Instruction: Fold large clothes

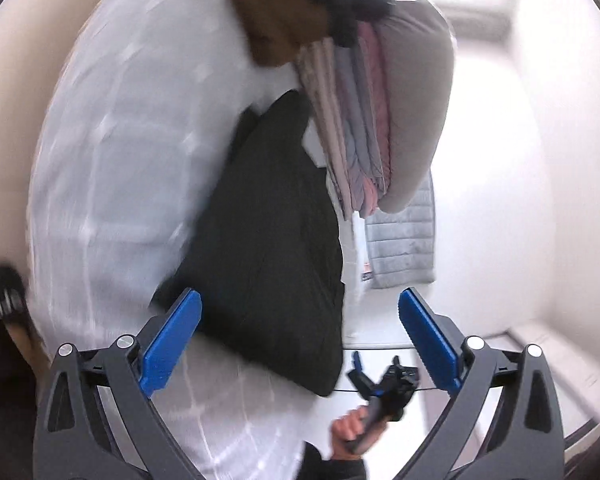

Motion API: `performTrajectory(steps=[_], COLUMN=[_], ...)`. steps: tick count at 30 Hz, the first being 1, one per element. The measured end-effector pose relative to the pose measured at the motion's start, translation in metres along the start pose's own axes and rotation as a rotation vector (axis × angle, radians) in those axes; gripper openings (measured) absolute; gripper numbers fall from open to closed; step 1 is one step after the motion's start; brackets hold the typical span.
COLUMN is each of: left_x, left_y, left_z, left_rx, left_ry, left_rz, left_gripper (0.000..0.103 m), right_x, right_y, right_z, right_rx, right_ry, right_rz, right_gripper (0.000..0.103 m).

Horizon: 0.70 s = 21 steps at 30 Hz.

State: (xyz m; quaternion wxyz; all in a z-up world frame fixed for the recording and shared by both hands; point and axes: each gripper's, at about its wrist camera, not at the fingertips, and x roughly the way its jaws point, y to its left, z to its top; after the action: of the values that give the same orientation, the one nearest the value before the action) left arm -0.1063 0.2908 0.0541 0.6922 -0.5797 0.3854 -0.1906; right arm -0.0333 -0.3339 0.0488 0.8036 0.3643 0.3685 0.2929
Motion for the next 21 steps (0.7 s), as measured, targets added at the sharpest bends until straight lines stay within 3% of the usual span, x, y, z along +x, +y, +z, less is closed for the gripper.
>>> performTrajectory(steps=[5, 12, 16, 19, 21], left_x=[0.024, 0.077, 0.089, 0.082, 0.082], left_y=[0.035, 0.036, 0.025, 0.017, 0.014], left_z=[-0.018, -0.002, 0.003, 0.0, 0.002], left_rx=[-0.15, -0.196, -0.19, -0.162, -0.139], left_ry=[0.004, -0.054, -0.08, -0.102, -0.099], left_rz=[-0.087, -0.14, -0.15, -0.205, -0.187], left_gripper=[0.095, 0.096, 0.096, 0.096, 0.096], right_x=[-0.002, -0.024, -0.018, 0.016, 0.03], right_y=[0.009, 0.017, 0.027, 0.053, 0.065], right_z=[-0.004, -0.001, 0.003, -0.002, -0.006], right_rx=[-0.006, -0.057, -0.07, -0.131, -0.142], right_ry=[-0.017, -0.048, -0.035, 0.014, 0.031], right_rz=[-0.034, -0.142, -0.106, -0.049, -0.018], right_gripper=[0.091, 0.091, 0.091, 0.091, 0.091])
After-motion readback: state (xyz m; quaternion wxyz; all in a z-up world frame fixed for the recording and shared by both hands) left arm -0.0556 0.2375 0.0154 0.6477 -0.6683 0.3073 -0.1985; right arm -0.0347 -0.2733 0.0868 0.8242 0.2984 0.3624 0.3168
